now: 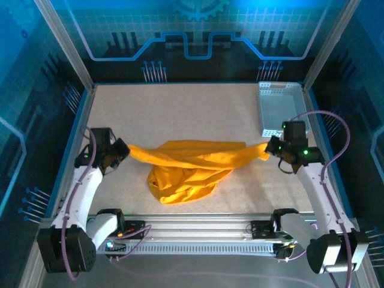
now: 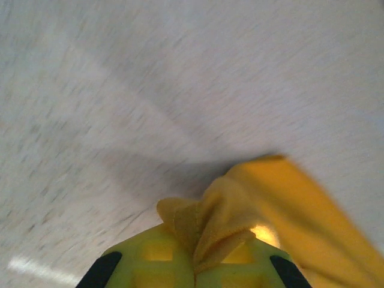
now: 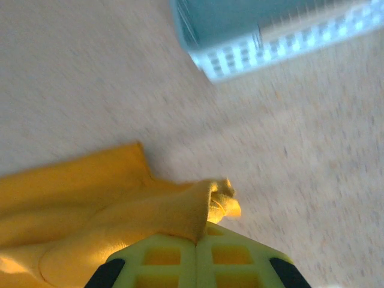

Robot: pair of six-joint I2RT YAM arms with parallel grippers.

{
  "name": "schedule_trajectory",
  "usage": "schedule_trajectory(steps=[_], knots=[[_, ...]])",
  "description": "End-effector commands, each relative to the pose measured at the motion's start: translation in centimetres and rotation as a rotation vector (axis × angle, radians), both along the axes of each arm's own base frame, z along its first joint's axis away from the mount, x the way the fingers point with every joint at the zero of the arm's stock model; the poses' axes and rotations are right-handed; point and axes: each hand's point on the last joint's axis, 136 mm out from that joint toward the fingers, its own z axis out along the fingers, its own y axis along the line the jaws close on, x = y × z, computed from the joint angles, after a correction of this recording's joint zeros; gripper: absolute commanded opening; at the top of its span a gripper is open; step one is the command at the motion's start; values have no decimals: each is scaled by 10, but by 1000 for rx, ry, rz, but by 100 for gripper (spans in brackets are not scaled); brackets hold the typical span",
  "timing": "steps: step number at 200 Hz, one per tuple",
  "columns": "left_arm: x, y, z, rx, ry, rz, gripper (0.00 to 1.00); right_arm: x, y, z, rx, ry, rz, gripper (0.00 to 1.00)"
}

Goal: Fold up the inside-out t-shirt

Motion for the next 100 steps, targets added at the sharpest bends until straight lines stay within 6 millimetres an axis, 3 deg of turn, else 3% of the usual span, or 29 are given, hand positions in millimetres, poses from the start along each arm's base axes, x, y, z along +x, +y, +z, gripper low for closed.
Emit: schedule_trajectory(steps=[1, 18, 39, 54, 71, 97, 100], knots=[[38, 26, 29, 87, -40, 73, 0, 36, 1, 22, -11, -44, 5, 0], [57, 43, -7, 92, 135, 129, 0, 57, 3, 2, -17, 31, 4, 0], [75, 45, -60, 69, 297, 117, 0, 75, 11, -27, -82, 116, 30, 0], [83, 47, -81, 74, 349, 110, 0, 85, 15, -41, -124, 161, 49, 0], [92, 50, -85, 89, 334, 109, 0, 96, 17, -46, -157, 157, 59, 0], [102, 47, -66, 77, 260, 96, 0, 107, 18, -41, -197, 153, 74, 0], [102, 47, -64, 75, 248, 96, 0, 108, 18, -40, -201, 154, 77, 4]])
